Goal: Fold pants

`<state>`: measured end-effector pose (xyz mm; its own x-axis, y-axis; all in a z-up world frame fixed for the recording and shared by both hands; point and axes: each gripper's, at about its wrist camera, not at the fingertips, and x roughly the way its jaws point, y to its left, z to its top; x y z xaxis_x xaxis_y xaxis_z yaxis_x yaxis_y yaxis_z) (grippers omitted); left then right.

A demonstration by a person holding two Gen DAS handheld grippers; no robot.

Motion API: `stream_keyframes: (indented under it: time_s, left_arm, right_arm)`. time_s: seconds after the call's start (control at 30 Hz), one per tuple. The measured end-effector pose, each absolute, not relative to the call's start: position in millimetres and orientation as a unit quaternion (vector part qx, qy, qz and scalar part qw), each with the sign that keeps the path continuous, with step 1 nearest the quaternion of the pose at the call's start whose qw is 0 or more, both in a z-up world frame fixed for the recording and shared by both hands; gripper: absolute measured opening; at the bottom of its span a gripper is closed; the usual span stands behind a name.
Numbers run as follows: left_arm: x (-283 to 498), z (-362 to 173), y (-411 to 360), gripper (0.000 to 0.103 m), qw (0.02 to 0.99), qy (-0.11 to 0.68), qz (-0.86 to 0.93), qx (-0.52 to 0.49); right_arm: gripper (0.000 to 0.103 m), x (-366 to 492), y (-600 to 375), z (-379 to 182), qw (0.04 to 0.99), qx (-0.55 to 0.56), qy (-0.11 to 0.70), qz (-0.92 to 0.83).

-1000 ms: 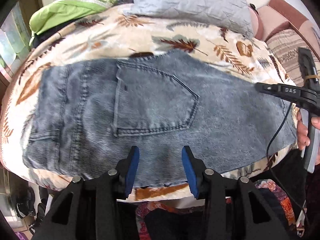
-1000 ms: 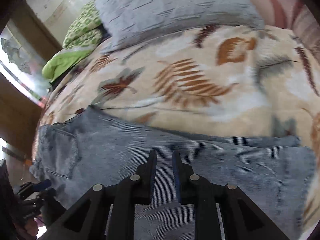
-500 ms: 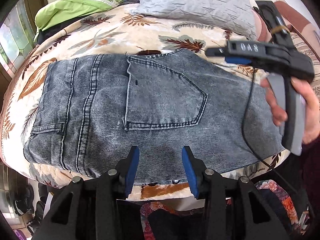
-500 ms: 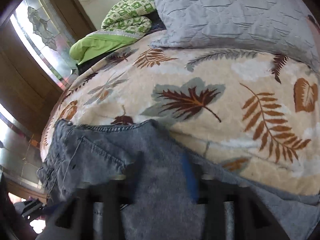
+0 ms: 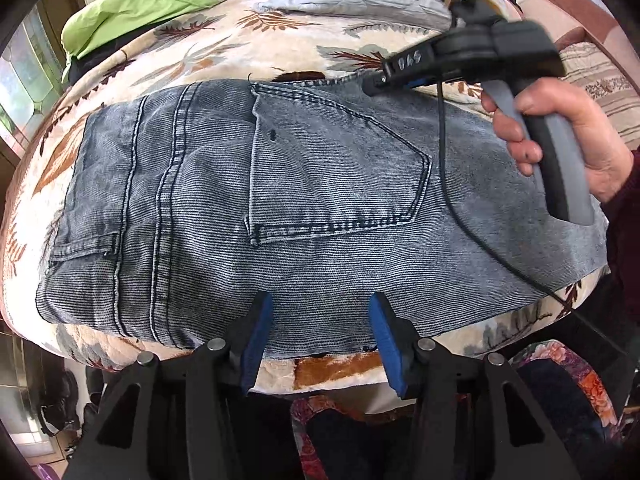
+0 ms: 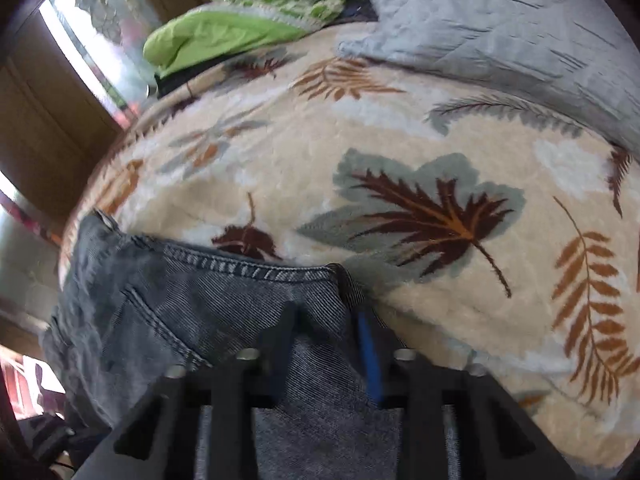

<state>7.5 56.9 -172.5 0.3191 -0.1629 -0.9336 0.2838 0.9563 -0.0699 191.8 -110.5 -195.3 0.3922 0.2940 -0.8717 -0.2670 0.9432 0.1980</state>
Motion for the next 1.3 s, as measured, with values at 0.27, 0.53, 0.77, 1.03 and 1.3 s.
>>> stream_keyframes:
  time_s: [0.27, 0.53, 0.77, 1.03, 1.3]
  left_arm:
    - [12, -166, 72, 0.051, 0.805, 0.578, -0.132, 0.008]
    - [0, -172, 72, 0.051, 0.808, 0.575, -0.122, 0.039]
    - [9, -153, 79, 0.053, 0.82, 0.562, -0.099, 0.032]
    - [7, -154, 34, 0.066, 0.817, 0.556, -0.125, 0.089]
    - [0, -160, -22, 0.067, 0.807, 0.553, -0.153, 0.142]
  right_arm:
    - [0.005, 207, -95, -193, 0.841, -0.047, 0.524, 0.129]
    - [0.007, 201, -110, -192, 0.84, 0.014, 0.527, 0.126]
    - [0.008, 141, -165, -157, 0.855, 0.081, 0.499, 0.116]
    - [0.008, 40, -303, -152, 0.867, 0.137, 0.48, 0.013]
    - [0.01, -26, -421, -166, 0.845, 0.223, 0.48, -0.082]
